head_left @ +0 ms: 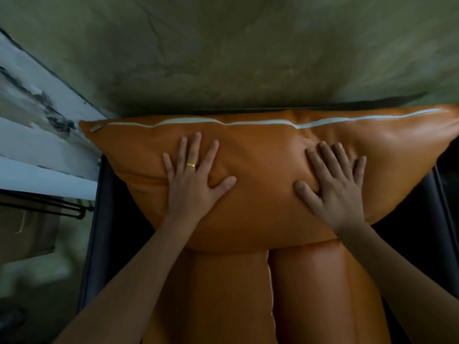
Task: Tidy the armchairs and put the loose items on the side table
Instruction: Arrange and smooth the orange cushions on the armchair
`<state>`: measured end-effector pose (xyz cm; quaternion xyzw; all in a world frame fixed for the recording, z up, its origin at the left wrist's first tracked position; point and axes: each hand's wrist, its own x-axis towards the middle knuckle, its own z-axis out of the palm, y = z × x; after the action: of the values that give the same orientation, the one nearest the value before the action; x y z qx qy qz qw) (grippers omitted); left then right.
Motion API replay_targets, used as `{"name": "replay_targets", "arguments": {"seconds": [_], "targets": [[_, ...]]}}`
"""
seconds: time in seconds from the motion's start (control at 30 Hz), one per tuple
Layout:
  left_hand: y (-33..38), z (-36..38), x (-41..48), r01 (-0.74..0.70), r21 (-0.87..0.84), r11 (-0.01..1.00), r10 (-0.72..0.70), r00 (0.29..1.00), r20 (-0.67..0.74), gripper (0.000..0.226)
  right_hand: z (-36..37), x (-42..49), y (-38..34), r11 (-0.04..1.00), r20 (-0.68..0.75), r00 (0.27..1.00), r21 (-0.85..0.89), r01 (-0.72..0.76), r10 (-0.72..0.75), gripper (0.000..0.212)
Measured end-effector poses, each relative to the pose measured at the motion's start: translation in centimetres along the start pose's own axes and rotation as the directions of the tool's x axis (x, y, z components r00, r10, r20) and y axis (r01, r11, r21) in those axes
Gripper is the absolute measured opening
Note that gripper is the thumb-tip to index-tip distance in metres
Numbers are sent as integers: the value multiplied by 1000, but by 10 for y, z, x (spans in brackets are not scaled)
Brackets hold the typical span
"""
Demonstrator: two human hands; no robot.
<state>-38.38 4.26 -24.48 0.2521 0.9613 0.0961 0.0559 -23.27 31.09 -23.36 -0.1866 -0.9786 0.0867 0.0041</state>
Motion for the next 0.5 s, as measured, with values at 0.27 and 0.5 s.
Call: {"name": "replay_targets", "arguments": {"seconds": [0.27, 0.5], "targets": [[-3, 6, 17, 18, 5, 1000, -18, 999, 29, 81, 13, 21, 1, 1000, 20, 1000, 10, -6, 6, 74], [2, -7, -4, 30, 15, 999, -31, 998, 58, 80, 3, 6, 5, 999, 88, 996, 31, 8, -11, 74]]}}
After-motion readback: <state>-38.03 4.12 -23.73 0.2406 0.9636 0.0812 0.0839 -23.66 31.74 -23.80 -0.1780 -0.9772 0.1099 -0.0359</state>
